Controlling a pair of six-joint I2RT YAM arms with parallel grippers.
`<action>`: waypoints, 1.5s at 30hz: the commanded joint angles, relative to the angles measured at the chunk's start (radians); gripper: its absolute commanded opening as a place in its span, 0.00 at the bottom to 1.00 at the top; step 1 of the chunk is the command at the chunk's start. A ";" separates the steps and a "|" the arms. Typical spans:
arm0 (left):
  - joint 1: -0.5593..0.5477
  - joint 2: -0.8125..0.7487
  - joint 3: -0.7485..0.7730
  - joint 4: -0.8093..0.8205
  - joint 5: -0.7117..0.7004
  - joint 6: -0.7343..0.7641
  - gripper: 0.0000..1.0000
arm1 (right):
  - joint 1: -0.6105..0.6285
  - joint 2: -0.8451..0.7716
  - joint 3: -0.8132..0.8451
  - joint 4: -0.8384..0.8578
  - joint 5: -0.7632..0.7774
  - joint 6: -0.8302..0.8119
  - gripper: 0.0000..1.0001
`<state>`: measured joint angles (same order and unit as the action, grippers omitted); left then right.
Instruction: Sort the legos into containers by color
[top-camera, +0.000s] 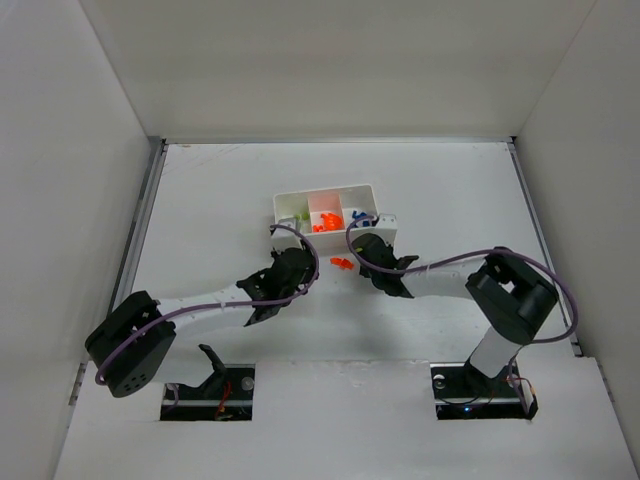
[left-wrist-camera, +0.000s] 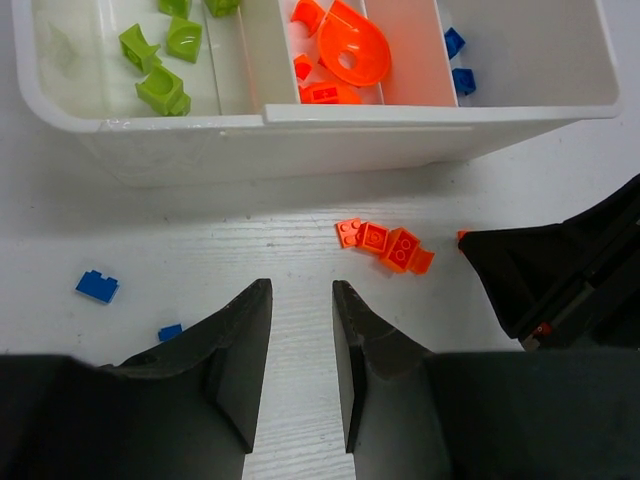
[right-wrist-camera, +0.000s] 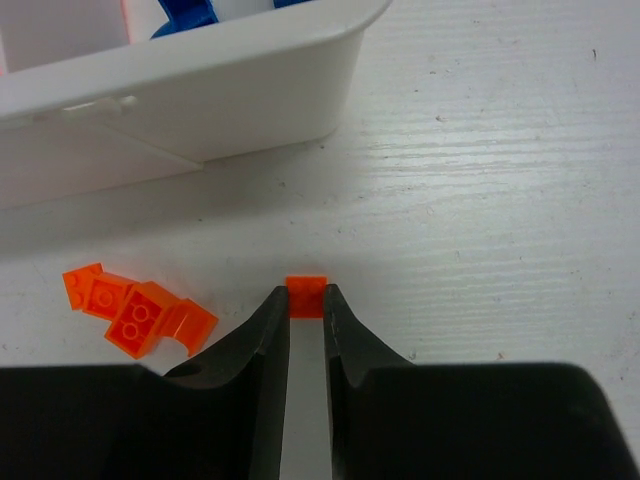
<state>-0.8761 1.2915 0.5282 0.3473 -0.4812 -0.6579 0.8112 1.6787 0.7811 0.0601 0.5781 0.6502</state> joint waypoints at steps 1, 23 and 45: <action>-0.004 -0.031 -0.023 0.015 -0.023 -0.019 0.29 | 0.002 0.021 0.009 -0.014 0.025 -0.017 0.19; -0.025 -0.047 -0.054 0.021 -0.031 -0.035 0.33 | 0.041 -0.205 0.027 -0.037 -0.044 -0.101 0.30; -0.007 -0.026 -0.054 0.030 -0.017 -0.036 0.33 | 0.001 0.007 0.014 -0.022 -0.030 -0.046 0.29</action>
<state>-0.8921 1.2827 0.4801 0.3527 -0.4889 -0.6926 0.8181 1.6588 0.7776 0.0219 0.5434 0.5808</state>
